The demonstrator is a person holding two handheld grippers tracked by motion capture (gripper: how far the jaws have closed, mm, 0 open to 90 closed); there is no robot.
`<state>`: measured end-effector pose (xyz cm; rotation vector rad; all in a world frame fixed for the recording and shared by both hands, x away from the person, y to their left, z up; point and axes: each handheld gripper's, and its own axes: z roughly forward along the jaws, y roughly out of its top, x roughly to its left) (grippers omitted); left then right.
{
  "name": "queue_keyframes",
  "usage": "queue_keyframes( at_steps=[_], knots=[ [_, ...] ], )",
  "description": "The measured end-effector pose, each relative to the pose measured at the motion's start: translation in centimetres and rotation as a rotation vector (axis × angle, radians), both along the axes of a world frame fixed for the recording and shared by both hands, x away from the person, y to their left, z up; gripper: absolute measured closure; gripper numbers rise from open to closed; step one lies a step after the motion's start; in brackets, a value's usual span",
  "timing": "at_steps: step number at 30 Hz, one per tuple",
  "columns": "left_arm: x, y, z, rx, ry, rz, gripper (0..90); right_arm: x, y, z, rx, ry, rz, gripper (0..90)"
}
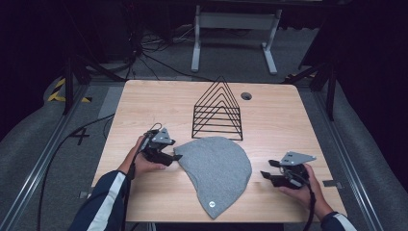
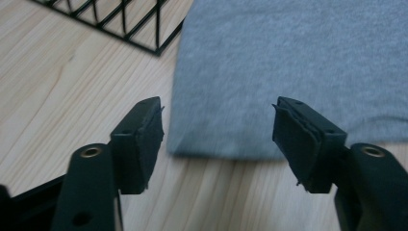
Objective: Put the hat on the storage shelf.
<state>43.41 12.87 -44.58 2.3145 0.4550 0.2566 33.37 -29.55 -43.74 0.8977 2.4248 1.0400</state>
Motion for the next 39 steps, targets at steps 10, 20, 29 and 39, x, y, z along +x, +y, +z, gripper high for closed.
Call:
queue_keyframes(
  at_steps=[10,20,29,39],
  knots=[
    [0.4,-3.4,-1.6,0.057,0.032,-0.070,52.4,-2.0,7.7,-1.2,0.006,0.040,0.234,75.1],
    [-2.3,-2.2,-1.8,0.045,0.064,-0.061,52.6,-1.5,7.8,-2.2,-0.040,0.077,0.240,74.5],
    [-7.2,-1.9,-1.9,0.045,0.077,-0.034,52.0,-0.1,5.8,-1.9,-0.067,0.073,0.143,69.7],
    [-10.9,-3.2,-1.8,0.037,0.115,-0.063,52.3,1.0,4.6,-1.8,-0.090,0.054,0.069,63.8]
  ],
)
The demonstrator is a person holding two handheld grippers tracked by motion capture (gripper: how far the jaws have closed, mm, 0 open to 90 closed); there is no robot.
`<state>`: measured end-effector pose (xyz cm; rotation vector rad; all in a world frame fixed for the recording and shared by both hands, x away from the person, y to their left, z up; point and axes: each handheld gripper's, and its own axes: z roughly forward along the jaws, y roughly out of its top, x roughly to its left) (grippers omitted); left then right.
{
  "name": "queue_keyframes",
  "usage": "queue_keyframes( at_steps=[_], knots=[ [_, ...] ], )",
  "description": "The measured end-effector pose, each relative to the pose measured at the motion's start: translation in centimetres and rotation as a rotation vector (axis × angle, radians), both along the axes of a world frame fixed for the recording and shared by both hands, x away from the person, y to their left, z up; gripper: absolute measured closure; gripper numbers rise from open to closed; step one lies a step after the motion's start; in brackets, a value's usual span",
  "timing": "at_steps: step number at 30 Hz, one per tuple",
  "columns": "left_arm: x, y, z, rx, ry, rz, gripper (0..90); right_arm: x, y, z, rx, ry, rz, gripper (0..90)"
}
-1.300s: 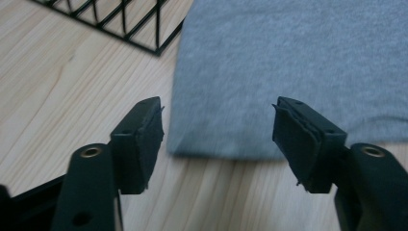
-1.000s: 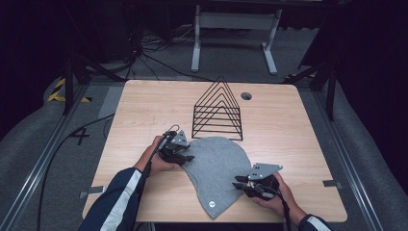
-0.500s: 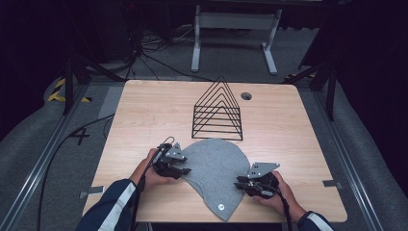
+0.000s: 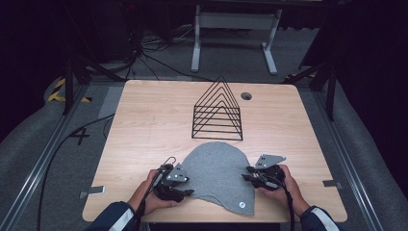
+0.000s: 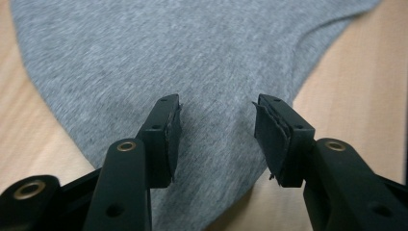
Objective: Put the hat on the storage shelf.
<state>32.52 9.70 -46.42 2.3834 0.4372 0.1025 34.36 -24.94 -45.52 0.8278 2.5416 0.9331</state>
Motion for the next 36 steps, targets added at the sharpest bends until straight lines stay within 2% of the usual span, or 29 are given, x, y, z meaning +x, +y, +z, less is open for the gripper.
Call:
queue_keyframes(
  at_steps=[4,8,9,10,11,13,15,16,17,18,23,25,26,27,30,32,36],
  knots=[
    [-0.7,-0.6,0.2,0.010,0.007,-0.029,49.3,0.6,-0.6,0.0,0.003,0.003,-0.036,56.6],
    [-0.4,-0.5,0.7,-0.016,-0.013,-0.012,41.3,0.8,-0.8,0.2,-0.001,-0.010,-0.058,52.8],
    [0.1,-0.1,1.3,-0.031,-0.038,0.025,38.4,1.0,-1.0,0.4,0.012,-0.018,-0.076,49.7],
    [0.1,-0.1,1.3,-0.031,-0.038,0.025,35.6,1.0,-1.0,0.4,0.012,-0.018,-0.076,49.7],
    [0.7,0.2,1.6,-0.035,-0.056,0.044,32.8,1.2,-1.1,0.7,0.026,-0.019,-0.087,48.0],
    [1.8,0.6,1.9,-0.049,-0.060,0.091,30.2,1.5,-1.1,0.8,0.043,-0.006,-0.096,41.8],
    [3.6,0.8,1.9,-0.016,-0.069,0.133,26.3,1.6,-0.9,0.9,0.048,-0.007,-0.103,37.8],
    [4.3,0.8,1.7,-0.013,-0.056,0.148,24.8,1.7,-0.7,0.9,0.049,-0.004,-0.103,35.3],
    [4.3,0.8,1.7,-0.013,-0.056,0.148,24.7,1.7,-0.5,0.9,0.044,-0.006,-0.101,34.8],
    [5.7,0.6,1.2,0.012,-0.033,0.175,24.1,1.7,-0.2,0.9,0.045,-0.007,-0.106,33.5],
    [7.9,0.0,0.4,0.010,0.014,0.161,19.8,1.8,0.8,0.5,0.047,0.016,-0.113,28.3],
    [8.2,-0.1,0.3,0.012,0.013,0.160,19.4,1.8,0.9,0.5,0.046,0.020,-0.115,27.9],
    [8.4,-0.2,0.2,-0.003,0.010,0.170,19.4,1.9,1.0,0.3,0.043,0.026,-0.128,27.4],
    [8.6,-0.3,0.2,-0.014,0.028,0.167,19.4,1.9,1.0,0.3,0.043,0.026,-0.128,27.4],
    [8.9,-0.9,-0.2,0.028,0.000,0.162,17.8,2.0,1.1,0.1,0.039,0.041,-0.138,25.4],
    [9.1,-1.1,-0.3,0.025,-0.008,0.158,14.7,2.2,1.3,-0.5,0.027,0.054,-0.148,22.2],
    [9.1,-1.2,-0.5,0.013,-0.014,0.157,14.2,2.4,1.2,-0.6,0.037,0.058,-0.154,19.6]
  ],
)
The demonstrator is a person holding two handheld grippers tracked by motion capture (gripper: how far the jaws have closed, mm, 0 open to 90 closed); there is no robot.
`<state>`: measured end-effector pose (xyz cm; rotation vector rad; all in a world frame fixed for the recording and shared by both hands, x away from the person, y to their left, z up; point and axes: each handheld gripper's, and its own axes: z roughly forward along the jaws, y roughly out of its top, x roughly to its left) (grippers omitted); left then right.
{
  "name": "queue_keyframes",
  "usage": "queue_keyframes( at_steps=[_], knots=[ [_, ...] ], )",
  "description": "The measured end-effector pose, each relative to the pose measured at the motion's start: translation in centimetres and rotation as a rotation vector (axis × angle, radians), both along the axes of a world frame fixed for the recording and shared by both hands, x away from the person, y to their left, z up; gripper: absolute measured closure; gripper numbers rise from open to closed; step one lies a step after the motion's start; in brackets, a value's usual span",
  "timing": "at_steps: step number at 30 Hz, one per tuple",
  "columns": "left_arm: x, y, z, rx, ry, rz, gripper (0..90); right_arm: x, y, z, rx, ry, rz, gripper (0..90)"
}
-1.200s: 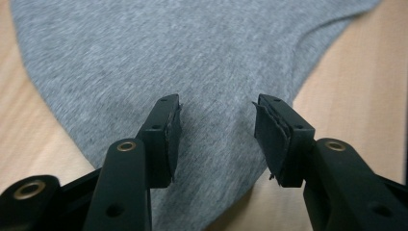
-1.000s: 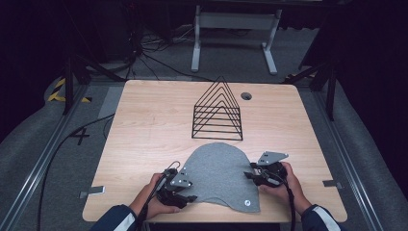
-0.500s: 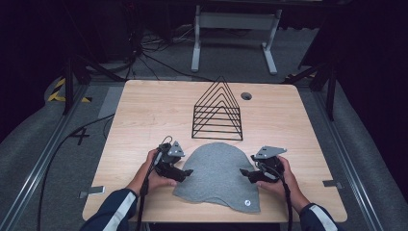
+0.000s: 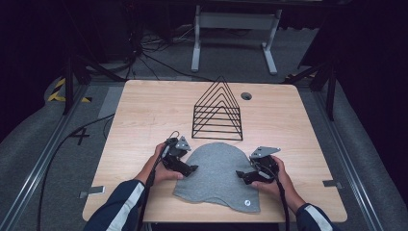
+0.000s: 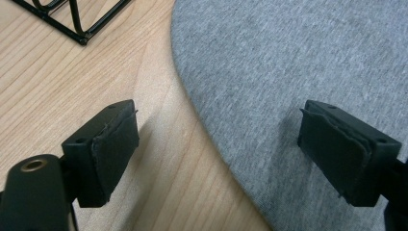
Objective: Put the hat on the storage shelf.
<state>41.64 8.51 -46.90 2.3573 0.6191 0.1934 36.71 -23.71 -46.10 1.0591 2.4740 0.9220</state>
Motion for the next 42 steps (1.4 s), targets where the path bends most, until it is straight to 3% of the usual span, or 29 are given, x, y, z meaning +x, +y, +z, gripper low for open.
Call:
queue_keyframes(
  at_steps=[2,5,10,16,26,29,34,42],
  knots=[
    [-0.2,-0.1,0.1,0.009,0.009,0.013,14.4,0.0,0.0,0.0,0.000,0.000,0.007,20.5],
    [-0.8,-0.8,0.3,0.022,0.012,-0.013,17.2,0.0,0.0,0.0,0.003,0.003,0.014,22.6],
    [-1.5,-1.2,0.8,0.036,0.029,-0.018,31.5,0.0,0.1,0.2,-0.002,0.007,0.035,28.8],
    [-1.1,-0.4,1.0,0.012,0.045,-0.010,54.9,0.3,0.3,0.5,-0.004,0.017,0.052,49.4],
    [-1.0,0.0,0.9,-0.020,0.072,-0.033,81.0,0.6,0.0,0.7,0.015,0.027,0.092,76.9],
    [-1.1,0.1,0.8,-0.031,0.078,-0.041,85.4,0.5,0.1,0.7,0.017,0.025,0.103,81.4],
    [-1.5,0.1,1.1,-0.002,0.044,-0.062,86.9,0.4,-0.1,1.0,0.018,0.009,0.116,83.6],
    [-2.1,0.3,3.7,-0.044,-0.042,-0.085,87.2,-0.1,-0.5,3.3,0.051,-0.064,0.131,83.9]
  ],
)
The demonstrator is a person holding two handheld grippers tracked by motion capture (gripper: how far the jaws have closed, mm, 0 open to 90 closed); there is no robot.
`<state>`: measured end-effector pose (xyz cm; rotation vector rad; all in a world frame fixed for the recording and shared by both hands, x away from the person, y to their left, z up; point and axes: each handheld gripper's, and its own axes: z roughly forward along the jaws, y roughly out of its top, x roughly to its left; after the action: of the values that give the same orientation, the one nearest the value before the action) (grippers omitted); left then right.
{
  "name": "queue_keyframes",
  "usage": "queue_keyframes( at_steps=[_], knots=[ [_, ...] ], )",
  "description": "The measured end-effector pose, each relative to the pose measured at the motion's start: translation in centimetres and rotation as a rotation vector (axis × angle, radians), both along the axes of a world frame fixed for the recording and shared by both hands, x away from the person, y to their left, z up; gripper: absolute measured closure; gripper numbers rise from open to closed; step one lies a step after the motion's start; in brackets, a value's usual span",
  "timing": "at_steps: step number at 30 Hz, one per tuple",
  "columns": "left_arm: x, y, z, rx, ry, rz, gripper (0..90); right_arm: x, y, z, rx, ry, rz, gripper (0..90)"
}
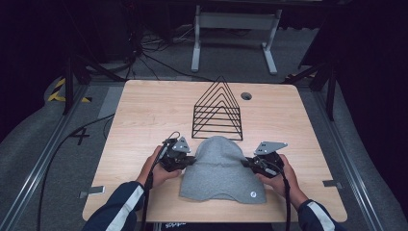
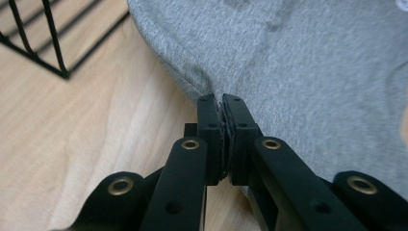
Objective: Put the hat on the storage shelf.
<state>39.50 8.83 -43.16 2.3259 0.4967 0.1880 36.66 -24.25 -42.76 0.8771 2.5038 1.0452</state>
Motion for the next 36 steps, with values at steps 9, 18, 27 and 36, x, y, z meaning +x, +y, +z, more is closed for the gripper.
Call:
queue_keyframes(
  at_steps=[9,18,27,36],
  knots=[
    [-0.5,-0.2,4.0,-0.028,-0.091,-0.029,87.4,-0.3,-0.6,3.6,0.046,-0.078,0.007,84.0],
    [0.0,0.5,8.6,-0.041,-0.167,-0.023,87.5,0.4,-0.6,8.1,0.054,-0.158,0.018,84.2],
    [1.1,1.0,15.2,-0.077,-0.275,0.005,87.6,1.7,-0.3,14.9,0.070,-0.270,0.028,84.2],
    [3.6,1.0,21.4,-0.132,-0.343,0.055,87.6,4.1,0.3,21.2,0.099,-0.370,-0.003,84.2]
  ],
)
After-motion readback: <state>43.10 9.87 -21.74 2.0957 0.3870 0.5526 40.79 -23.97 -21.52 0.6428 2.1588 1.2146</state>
